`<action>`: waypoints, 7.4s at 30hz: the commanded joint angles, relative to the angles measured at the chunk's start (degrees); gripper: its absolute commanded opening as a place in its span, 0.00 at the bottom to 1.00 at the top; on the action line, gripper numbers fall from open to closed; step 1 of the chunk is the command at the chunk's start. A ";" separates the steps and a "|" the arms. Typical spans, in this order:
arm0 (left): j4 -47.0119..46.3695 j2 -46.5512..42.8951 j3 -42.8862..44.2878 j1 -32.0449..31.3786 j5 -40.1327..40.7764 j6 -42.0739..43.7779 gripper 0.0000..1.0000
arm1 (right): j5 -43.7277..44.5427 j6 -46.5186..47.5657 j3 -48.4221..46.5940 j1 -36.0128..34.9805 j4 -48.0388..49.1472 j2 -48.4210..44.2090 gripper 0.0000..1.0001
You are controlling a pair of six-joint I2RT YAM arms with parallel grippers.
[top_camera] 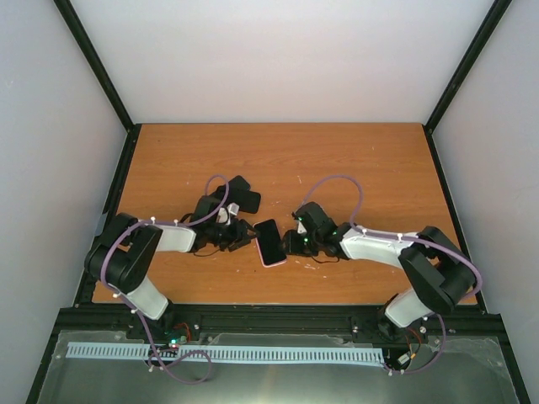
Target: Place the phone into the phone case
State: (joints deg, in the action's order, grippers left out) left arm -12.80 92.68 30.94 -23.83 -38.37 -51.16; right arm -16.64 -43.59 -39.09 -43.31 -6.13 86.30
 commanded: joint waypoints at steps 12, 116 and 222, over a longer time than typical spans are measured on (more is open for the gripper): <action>-5.19 3.17 0.44 0.37 -3.91 -0.25 0.40 | -4.24 -0.80 -3.40 0.51 12.71 11.15 0.46; -5.14 -19.45 -9.49 -3.17 -4.59 -6.07 0.74 | -9.14 -13.04 16.20 0.74 37.90 -9.84 0.04; -23.25 -27.04 -5.21 -4.91 -11.71 -10.45 0.00 | -20.57 -16.48 22.57 1.96 35.90 -30.27 0.56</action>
State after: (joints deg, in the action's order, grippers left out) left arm -29.50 67.16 24.36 -28.62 -52.29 -59.86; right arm -34.65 -57.52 -17.78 -41.45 24.40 56.29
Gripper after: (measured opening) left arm 0.112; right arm 0.624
